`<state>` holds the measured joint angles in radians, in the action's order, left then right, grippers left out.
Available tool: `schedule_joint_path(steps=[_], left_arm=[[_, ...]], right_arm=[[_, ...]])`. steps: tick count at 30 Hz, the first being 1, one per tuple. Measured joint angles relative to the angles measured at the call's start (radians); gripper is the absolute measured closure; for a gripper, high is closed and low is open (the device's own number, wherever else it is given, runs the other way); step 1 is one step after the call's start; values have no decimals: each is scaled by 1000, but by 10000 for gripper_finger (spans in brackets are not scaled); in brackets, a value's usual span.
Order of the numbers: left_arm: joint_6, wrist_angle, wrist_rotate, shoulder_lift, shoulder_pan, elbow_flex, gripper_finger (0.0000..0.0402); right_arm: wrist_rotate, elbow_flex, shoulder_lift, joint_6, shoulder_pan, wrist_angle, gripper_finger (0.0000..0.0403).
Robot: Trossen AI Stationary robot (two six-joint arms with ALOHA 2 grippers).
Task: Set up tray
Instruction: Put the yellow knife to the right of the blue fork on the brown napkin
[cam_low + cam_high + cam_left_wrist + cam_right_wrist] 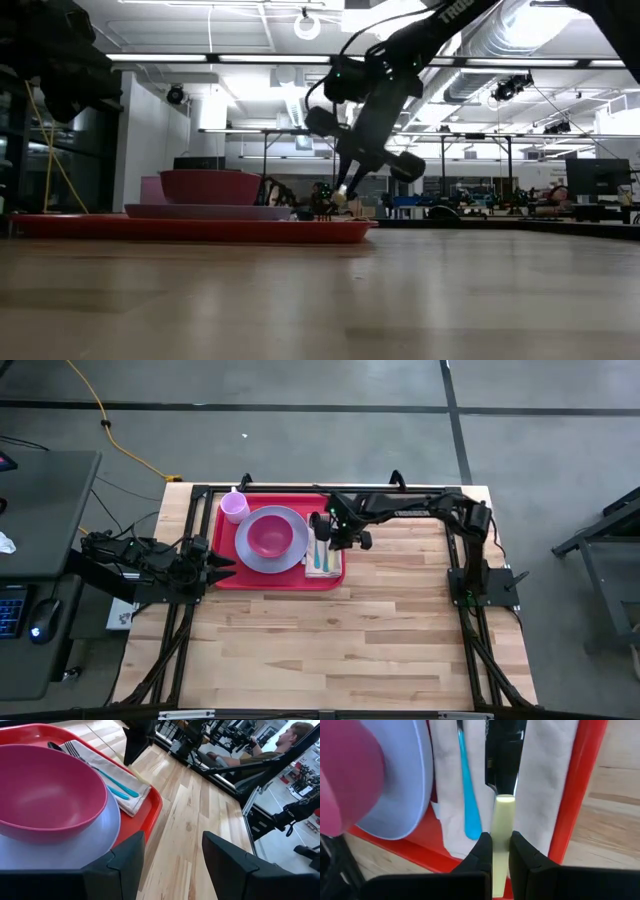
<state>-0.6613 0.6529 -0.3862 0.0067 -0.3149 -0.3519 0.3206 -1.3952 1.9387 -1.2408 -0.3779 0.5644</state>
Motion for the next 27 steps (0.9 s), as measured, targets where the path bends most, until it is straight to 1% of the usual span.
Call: schedule_joint_path(steps=[16, 24, 27], left_arm=[[-10, 0, 0, 0, 0, 0, 174], [-24, 0, 1, 0, 0, 0, 174], [-24, 0, 1, 0, 0, 0, 174]], right_arm=[[27, 0, 89, 59, -21, -25, 393], [6, 0, 92, 74, -34, -23, 393], [3, 0, 92, 74, -35, -22, 381]])
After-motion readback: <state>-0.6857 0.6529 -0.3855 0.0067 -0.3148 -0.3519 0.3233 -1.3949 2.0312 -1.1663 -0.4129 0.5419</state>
